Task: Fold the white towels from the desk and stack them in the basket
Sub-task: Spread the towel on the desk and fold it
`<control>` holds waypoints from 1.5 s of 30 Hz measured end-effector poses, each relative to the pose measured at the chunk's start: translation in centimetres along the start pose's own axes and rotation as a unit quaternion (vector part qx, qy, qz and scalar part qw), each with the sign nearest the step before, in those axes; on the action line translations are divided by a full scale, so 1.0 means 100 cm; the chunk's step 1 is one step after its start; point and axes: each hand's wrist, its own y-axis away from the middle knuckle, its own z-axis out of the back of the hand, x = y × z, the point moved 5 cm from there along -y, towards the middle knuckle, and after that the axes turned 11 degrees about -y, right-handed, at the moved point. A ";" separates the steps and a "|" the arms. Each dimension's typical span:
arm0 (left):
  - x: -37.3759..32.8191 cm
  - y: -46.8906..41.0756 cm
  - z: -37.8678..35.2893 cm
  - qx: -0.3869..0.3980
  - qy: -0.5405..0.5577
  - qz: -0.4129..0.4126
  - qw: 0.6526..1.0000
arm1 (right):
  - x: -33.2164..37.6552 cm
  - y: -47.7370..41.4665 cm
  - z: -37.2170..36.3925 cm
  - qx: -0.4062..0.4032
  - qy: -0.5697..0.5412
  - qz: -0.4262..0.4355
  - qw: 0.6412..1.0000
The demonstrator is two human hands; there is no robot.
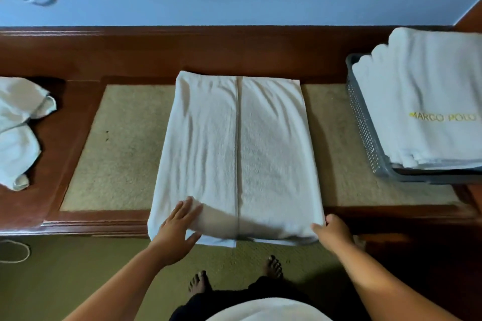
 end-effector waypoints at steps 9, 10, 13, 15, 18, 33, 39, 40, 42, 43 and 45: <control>0.001 0.020 0.034 -0.003 0.140 0.000 0.990 | -0.002 0.031 -0.026 -0.048 -0.043 0.012 0.998; 0.002 0.026 0.033 -0.003 0.157 0.000 0.988 | -0.001 0.036 -0.029 -0.057 -0.025 0.020 0.998; 0.016 0.044 0.031 -0.005 0.202 -0.003 0.979 | 0.006 0.049 -0.040 -0.097 -0.008 0.051 0.994; 0.035 0.051 0.032 -0.008 0.250 0.027 0.968 | 0.021 0.063 -0.052 -0.127 -0.030 0.084 0.988; 0.057 0.064 0.035 -0.009 0.308 0.061 0.949 | 0.054 0.098 -0.090 -0.124 -0.032 0.174 0.976; 0.108 0.079 0.040 -0.030 0.277 0.088 0.956 | 0.127 0.198 -0.252 0.116 0.193 0.409 0.884; 0.078 0.072 0.032 -0.064 0.159 0.026 0.985 | 0.084 0.148 -0.201 0.076 0.304 0.324 0.893; 0.072 0.067 0.032 -0.071 0.139 0.022 0.987 | 0.083 0.145 -0.196 0.098 0.317 0.325 0.885; 0.061 0.056 0.033 -0.064 0.099 0.030 0.993 | 0.087 0.142 -0.190 0.131 0.324 0.325 0.879; 0.058 0.050 0.033 -0.052 0.076 0.041 0.995 | 0.091 0.141 -0.188 0.140 0.325 0.325 0.877; 0.057 0.038 0.034 -0.024 0.027 0.074 0.997 | 0.097 0.138 -0.184 0.156 0.337 0.326 0.869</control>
